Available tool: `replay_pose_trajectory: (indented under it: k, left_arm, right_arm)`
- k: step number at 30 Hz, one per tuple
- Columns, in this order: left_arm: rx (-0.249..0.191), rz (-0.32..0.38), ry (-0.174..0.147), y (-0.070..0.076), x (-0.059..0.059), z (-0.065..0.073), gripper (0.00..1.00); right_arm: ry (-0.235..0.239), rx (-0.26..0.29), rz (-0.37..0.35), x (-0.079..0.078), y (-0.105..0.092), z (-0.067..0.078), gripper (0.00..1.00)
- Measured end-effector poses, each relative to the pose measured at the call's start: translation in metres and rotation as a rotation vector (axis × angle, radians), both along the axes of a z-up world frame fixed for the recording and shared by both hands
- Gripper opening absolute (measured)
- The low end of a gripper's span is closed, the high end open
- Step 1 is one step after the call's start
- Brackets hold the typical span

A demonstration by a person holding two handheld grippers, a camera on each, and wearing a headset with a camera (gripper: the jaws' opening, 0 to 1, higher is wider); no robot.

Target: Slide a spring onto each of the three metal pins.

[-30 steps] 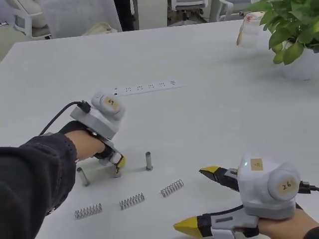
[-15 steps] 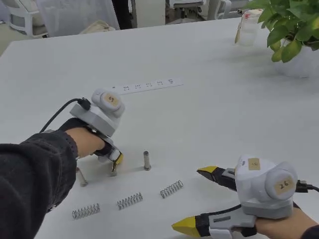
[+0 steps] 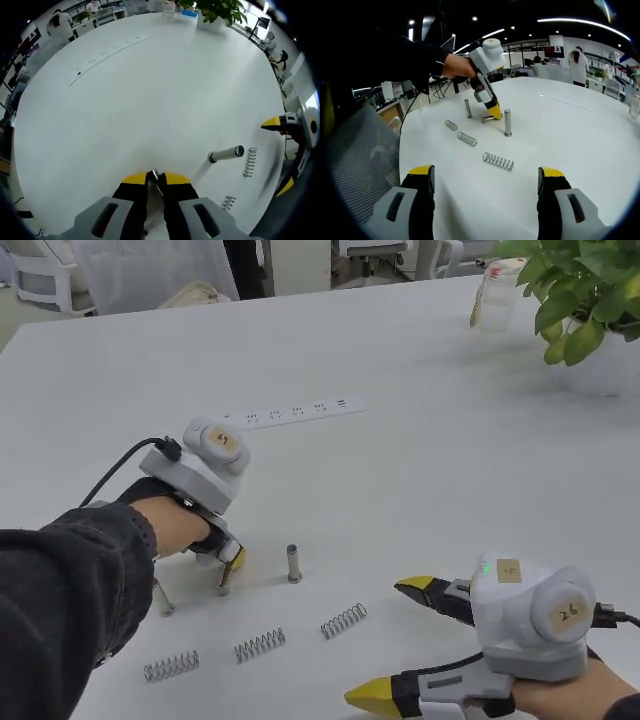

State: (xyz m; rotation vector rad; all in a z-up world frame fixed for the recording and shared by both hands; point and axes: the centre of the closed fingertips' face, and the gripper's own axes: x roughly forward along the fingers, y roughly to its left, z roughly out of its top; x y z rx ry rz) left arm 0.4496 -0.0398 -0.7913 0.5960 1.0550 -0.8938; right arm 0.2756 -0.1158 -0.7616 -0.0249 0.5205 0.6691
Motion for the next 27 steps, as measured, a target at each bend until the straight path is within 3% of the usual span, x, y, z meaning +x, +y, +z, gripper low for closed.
replay_pose_trajectory:
  k: [13, 27]
  left_arm:
    - [0.007, 0.011, 0.017, 0.0030, -0.0055, 0.0004, 0.00]
    - [-0.007, 0.001, 0.004, 0.0019, -0.0078, 0.0098, 0.00]
  right_arm:
    - [-0.002, 0.001, 0.003, -0.0002, 0.0009, 0.0007, 0.84]
    - [-0.013, 0.000, 0.004, 0.0009, 0.0011, 0.0036, 0.83]
